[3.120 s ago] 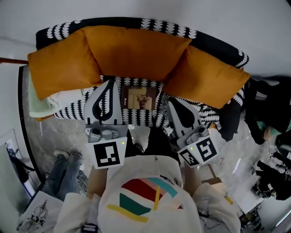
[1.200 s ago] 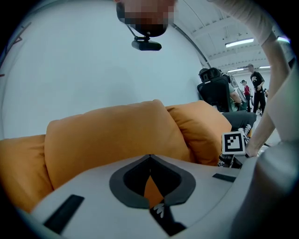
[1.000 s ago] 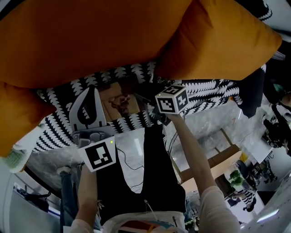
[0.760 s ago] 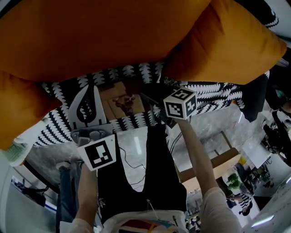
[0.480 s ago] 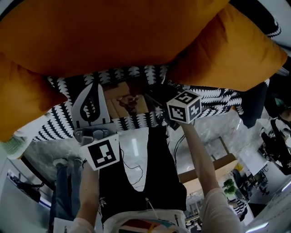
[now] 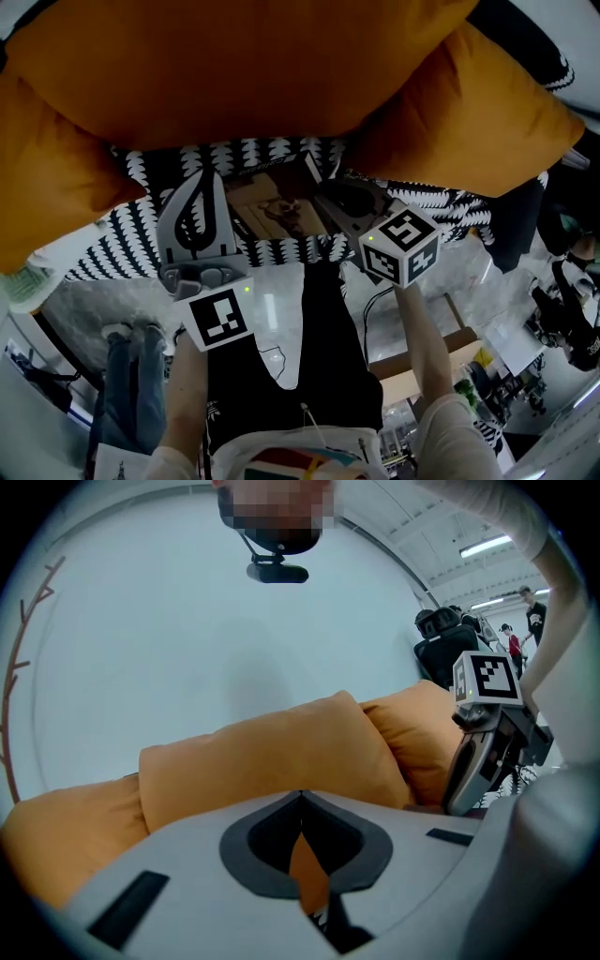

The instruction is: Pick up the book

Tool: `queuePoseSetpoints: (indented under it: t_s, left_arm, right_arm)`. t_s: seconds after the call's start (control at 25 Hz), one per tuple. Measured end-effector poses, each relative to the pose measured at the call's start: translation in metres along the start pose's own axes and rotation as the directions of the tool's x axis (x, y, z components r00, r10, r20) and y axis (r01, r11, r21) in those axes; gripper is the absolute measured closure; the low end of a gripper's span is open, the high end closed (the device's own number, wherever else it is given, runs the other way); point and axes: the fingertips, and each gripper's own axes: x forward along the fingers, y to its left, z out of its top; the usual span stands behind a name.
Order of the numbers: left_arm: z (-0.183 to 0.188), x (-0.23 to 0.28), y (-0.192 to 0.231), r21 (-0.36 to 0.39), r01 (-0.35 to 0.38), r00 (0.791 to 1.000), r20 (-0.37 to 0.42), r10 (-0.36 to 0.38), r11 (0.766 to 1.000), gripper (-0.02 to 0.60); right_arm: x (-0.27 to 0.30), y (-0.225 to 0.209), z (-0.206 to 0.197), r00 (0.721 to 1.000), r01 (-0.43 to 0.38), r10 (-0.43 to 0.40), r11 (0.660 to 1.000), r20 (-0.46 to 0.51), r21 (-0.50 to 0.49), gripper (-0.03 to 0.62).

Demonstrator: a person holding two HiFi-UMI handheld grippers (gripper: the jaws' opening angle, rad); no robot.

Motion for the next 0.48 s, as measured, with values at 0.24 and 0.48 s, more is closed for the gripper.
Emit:
queuePoseSetpoints:
  t_s: [0.24, 0.48]
  left_arm:
    - [0.030, -0.008, 0.011, 0.004, -0.030, 0.999, 0.019, 0.030, 1.000, 0.574]
    - [0.085, -0.028, 0.030, 0.002, -0.047, 0.996, 0.070, 0.047, 0.999, 0.574]
  right_arm:
    - [-0.034, 0.013, 0.023, 0.993, 0.110, -0.108, 0.992, 0.039, -0.055, 0.553]
    - [-0.093, 0.037, 0.078, 0.966, 0.200, -0.189, 0.979, 0.177, -0.047, 0.564]
